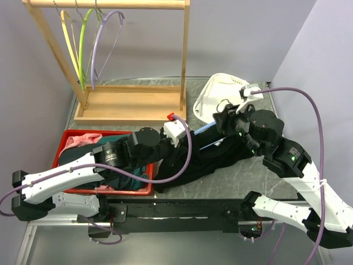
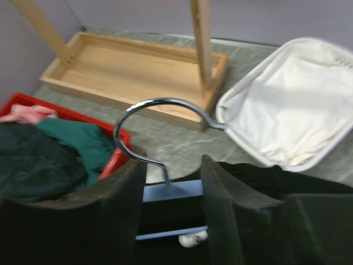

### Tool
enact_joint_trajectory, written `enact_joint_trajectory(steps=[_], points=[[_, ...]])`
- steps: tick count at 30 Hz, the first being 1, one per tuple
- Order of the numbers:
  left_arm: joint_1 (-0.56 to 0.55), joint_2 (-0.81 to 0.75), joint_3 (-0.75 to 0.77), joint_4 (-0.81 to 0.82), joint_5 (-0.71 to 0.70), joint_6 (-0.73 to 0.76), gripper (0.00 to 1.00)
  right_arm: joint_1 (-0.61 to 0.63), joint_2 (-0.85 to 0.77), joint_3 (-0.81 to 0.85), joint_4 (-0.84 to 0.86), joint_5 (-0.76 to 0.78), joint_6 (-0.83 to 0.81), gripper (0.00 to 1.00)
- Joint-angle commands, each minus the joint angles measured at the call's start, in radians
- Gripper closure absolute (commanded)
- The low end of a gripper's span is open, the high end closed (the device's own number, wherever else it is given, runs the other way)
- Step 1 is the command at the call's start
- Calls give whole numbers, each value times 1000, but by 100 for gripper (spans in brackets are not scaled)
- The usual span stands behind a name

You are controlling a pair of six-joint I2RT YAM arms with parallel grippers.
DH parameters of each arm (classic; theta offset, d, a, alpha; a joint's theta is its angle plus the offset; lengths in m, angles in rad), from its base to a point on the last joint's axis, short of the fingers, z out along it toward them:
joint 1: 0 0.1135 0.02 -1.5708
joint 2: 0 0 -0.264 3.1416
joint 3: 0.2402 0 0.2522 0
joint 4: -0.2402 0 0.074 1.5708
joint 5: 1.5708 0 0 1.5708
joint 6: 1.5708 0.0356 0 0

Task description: Place the shorts on the hanger

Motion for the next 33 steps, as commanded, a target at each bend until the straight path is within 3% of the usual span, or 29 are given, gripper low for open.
enact_joint_trajectory(steps=[1, 2, 5, 9, 14, 18, 19, 22, 23, 25, 29, 31, 33], points=[[3, -86, -33, 166, -15, -26, 99, -3, -47, 5, 52, 43, 34, 37], [3, -91, -39, 166, -17, -30, 99, -3, -59, -16, 51, 72, 46, 29], [3, -100, -52, 160, -35, -39, 99, -2, -116, -66, 37, 100, 76, 26], [3, -111, -56, 161, -44, -43, 99, -2, -170, -146, 20, 102, 116, 33], [3, -113, -39, 151, -52, -48, 99, -2, -181, -248, 35, 75, 158, 35], [3, -102, -16, 134, -46, -45, 99, -3, -142, -236, 44, 101, 164, 38], [3, -100, -15, 131, -46, -46, 99, -5, -132, -226, 44, 127, 161, 42], [3, -100, -6, 111, -53, -48, 99, -14, -73, -147, -24, 234, 178, 77], [3, -102, -4, 105, -60, -50, 99, -19, -64, -96, -69, 329, 191, 95], [2, -114, -7, 89, -72, -53, 99, -32, -52, -36, -90, 391, 182, 100], [3, -131, -7, 63, -96, -63, 99, -89, -38, 47, -106, 355, 170, 100], [3, -148, 2, 68, -112, -65, 99, -89, -32, 50, -91, 239, 149, 98], [3, -163, 17, 74, -127, -65, 99, -89, -53, 22, -39, 142, 136, 74]])
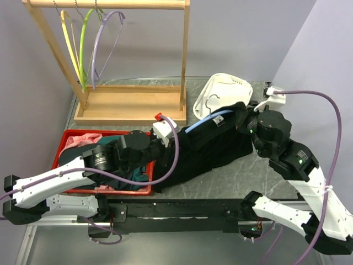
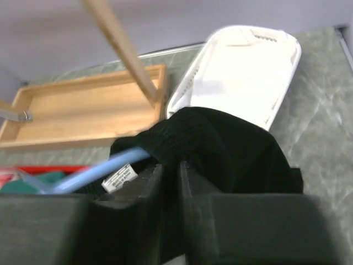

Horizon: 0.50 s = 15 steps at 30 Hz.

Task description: Place the shorts on the hanger

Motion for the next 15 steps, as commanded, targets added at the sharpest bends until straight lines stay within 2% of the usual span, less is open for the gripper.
enact_joint_trajectory(steps=[1, 2, 4, 10, 12, 13, 15], points=[[2, -81, 95, 77, -71, -27, 99, -6, -37, -20, 79, -172, -35, 61], [2, -87, 104, 73, -79, -26, 99, -7, -51, -37, 113, -180, -36, 41], [2, -104, 135, 59, -88, -16, 99, -7, -95, -72, 140, -124, -32, 21], [2, -117, 250, -39, -137, 4, 99, -56, -140, -75, 202, 19, 2, 11], [2, -135, 275, -49, -143, 5, 99, -101, -115, -67, 208, 9, 19, 10], [2, -140, 284, -53, -142, 7, 99, -163, -105, -66, 213, -9, 34, 10], [2, -155, 313, -69, -134, 10, 99, -240, -62, -61, 226, -124, 51, 10]])
